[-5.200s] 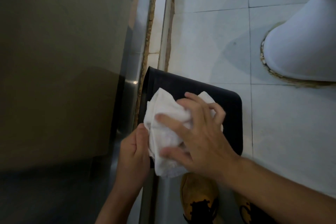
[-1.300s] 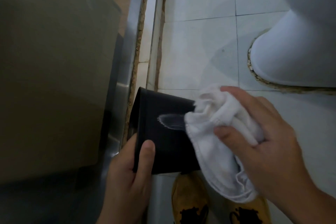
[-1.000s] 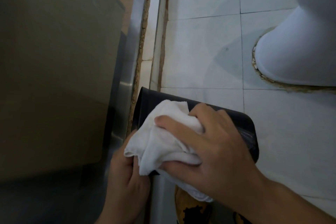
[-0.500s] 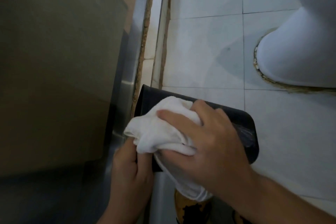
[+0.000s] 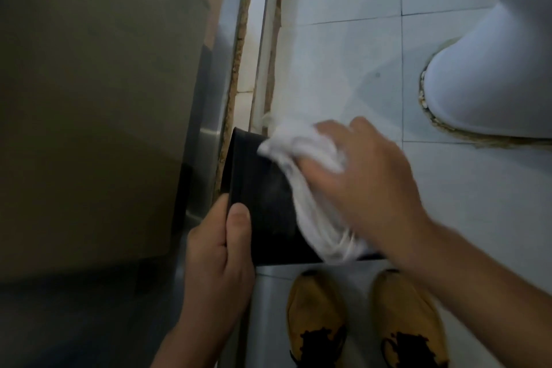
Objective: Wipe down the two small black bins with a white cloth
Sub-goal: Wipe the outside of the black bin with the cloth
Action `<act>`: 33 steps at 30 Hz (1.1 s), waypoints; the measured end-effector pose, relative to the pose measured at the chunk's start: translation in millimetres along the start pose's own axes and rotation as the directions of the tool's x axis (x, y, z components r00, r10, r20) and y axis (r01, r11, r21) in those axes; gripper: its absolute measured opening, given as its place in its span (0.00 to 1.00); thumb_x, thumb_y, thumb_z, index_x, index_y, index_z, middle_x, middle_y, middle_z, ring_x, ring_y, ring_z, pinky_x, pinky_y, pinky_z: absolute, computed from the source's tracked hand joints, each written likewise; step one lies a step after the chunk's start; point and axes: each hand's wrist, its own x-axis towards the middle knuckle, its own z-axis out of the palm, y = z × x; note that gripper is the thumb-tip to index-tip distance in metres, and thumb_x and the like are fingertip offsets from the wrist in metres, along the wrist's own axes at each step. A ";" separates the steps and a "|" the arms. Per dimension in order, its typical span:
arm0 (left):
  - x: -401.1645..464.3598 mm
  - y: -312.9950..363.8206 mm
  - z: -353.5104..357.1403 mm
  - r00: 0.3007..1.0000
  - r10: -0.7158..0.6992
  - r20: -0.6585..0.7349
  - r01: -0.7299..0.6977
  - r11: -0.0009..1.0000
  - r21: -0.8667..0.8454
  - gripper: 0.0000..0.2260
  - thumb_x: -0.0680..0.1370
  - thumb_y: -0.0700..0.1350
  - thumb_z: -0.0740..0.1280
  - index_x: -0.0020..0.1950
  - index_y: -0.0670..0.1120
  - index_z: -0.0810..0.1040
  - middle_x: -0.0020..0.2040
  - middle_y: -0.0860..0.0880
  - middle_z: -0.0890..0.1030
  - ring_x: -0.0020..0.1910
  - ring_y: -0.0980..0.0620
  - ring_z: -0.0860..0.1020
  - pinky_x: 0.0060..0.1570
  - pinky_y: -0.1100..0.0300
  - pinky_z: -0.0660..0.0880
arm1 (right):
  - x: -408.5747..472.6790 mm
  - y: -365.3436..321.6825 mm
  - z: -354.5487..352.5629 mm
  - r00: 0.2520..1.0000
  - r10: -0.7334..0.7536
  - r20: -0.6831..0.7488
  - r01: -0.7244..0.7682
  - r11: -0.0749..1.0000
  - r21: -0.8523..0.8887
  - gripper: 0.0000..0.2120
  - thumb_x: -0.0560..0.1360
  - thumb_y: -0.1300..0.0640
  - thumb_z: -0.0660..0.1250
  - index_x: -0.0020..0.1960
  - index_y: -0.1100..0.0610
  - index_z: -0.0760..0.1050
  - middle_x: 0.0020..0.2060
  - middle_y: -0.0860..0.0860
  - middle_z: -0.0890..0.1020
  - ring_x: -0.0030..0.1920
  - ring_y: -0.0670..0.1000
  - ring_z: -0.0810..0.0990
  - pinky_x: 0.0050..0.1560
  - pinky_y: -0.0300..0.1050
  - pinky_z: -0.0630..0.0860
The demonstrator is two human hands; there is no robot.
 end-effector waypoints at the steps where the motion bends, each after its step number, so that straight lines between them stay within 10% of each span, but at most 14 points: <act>1: 0.1 1.2 0.2 1.000 0.016 -0.004 -0.016 1.000 0.020 0.18 0.79 0.54 0.53 0.38 0.45 0.72 0.34 0.45 0.73 0.26 0.52 0.70 0.23 0.58 0.64 | 8.0 2.6 -0.7 0.998 0.054 0.024 -0.055 0.998 0.015 0.13 0.77 0.37 0.63 0.55 0.43 0.76 0.38 0.43 0.69 0.39 0.50 0.75 0.38 0.43 0.65; 7: -4.6 -8.1 -1.1 0.999 -0.034 -0.038 0.034 0.999 -0.012 0.19 0.77 0.54 0.53 0.39 0.43 0.75 0.32 0.44 0.76 0.28 0.48 0.73 0.26 0.49 0.70 | -25.7 -25.2 0.4 0.958 -0.250 0.142 0.243 0.968 0.063 0.21 0.69 0.36 0.65 0.58 0.44 0.79 0.45 0.45 0.74 0.42 0.48 0.72 0.42 0.48 0.74; 11: 1.0 2.9 1.1 1.000 0.009 -0.022 -0.008 1.000 0.021 0.17 0.79 0.52 0.53 0.34 0.46 0.68 0.30 0.49 0.70 0.24 0.58 0.66 0.23 0.62 0.60 | 9.9 -8.8 2.2 0.997 0.067 0.038 -0.070 0.995 0.075 0.19 0.74 0.36 0.61 0.59 0.45 0.76 0.41 0.46 0.70 0.41 0.52 0.75 0.45 0.51 0.74; 17: -0.3 -2.7 -1.4 0.997 -0.080 -0.022 0.079 0.996 -0.032 0.18 0.76 0.55 0.54 0.38 0.44 0.74 0.36 0.44 0.77 0.29 0.48 0.74 0.27 0.49 0.71 | -27.0 -31.5 19.9 0.967 -0.179 -0.182 0.201 0.973 0.110 0.21 0.72 0.43 0.65 0.57 0.53 0.84 0.41 0.51 0.78 0.41 0.45 0.66 0.47 0.45 0.66; 28: 6.0 7.8 1.0 0.995 -0.083 0.046 0.087 0.993 -0.078 0.17 0.76 0.58 0.52 0.39 0.49 0.73 0.35 0.43 0.74 0.26 0.52 0.70 0.24 0.63 0.65 | -28.6 63.2 -16.4 0.958 0.278 -0.076 -0.274 0.960 0.059 0.15 0.74 0.39 0.63 0.56 0.44 0.78 0.42 0.49 0.75 0.41 0.54 0.77 0.39 0.47 0.71; 33: -0.9 2.9 -2.6 0.996 -0.090 0.024 0.090 0.996 -0.020 0.14 0.79 0.51 0.55 0.40 0.49 0.76 0.38 0.49 0.79 0.28 0.55 0.75 0.23 0.63 0.68 | -40.2 -1.9 8.2 0.984 0.106 -0.142 -0.107 0.994 0.002 0.22 0.74 0.39 0.59 0.61 0.47 0.79 0.44 0.50 0.76 0.39 0.53 0.75 0.41 0.44 0.71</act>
